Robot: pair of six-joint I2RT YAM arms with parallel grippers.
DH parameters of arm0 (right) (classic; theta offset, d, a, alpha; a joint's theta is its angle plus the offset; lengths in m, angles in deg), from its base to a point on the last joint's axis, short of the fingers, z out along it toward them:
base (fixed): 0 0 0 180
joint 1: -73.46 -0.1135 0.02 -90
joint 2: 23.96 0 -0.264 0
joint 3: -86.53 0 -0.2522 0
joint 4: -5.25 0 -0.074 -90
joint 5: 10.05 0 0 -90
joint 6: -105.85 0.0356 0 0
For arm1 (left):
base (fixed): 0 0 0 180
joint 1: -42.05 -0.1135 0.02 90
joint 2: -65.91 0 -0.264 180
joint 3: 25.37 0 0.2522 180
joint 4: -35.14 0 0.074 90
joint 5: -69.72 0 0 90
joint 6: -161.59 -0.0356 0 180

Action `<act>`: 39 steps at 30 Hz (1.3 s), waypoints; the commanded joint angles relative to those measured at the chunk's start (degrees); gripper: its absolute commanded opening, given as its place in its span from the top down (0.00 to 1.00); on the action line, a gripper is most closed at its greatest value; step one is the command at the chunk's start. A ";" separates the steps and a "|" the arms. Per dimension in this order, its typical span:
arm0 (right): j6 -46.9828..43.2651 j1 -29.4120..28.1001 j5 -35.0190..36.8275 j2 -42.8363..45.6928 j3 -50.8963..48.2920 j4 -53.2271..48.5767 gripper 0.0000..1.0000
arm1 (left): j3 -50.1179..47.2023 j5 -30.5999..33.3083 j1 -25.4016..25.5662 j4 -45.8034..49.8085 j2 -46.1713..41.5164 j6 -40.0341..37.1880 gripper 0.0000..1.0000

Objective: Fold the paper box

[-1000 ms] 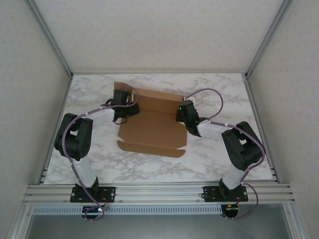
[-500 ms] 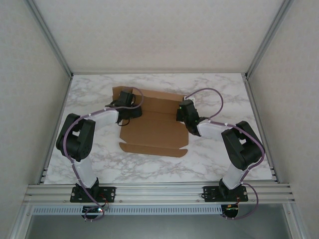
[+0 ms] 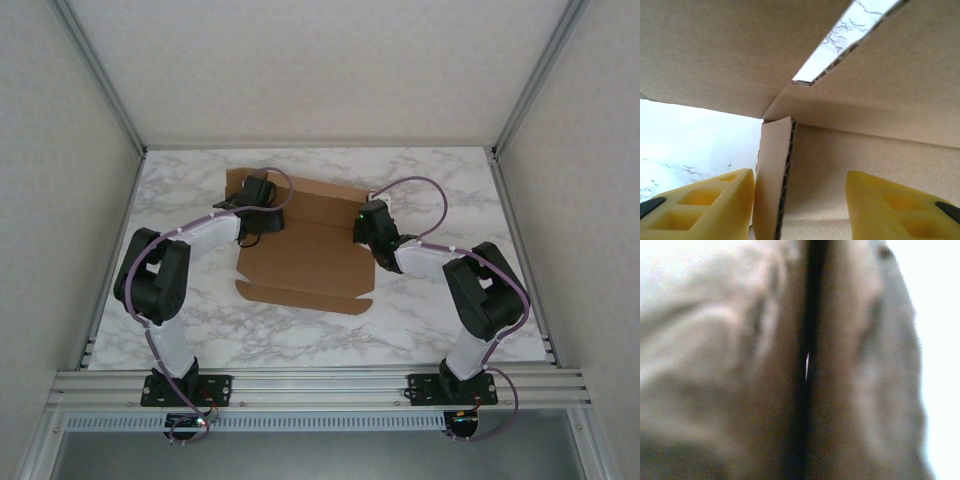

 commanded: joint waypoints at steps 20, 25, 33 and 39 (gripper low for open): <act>-0.39 -0.59 -2.58 -2.75 1.06 -4.61 1.00 | 0.81 -0.89 -0.27 0.55 -2.52 0.67 0.50; -0.52 -0.87 -3.02 -3.17 1.60 -4.97 1.00 | 0.35 -2.60 1.14 -0.08 -1.72 1.06 0.51; -0.84 -1.02 -3.20 -3.47 2.13 -5.43 1.00 | 0.20 -4.02 1.90 -1.02 1.56 1.21 0.51; -0.94 -1.10 -2.57 -3.46 1.96 -5.66 1.00 | -0.92 -6.21 1.52 -2.27 2.79 2.33 0.51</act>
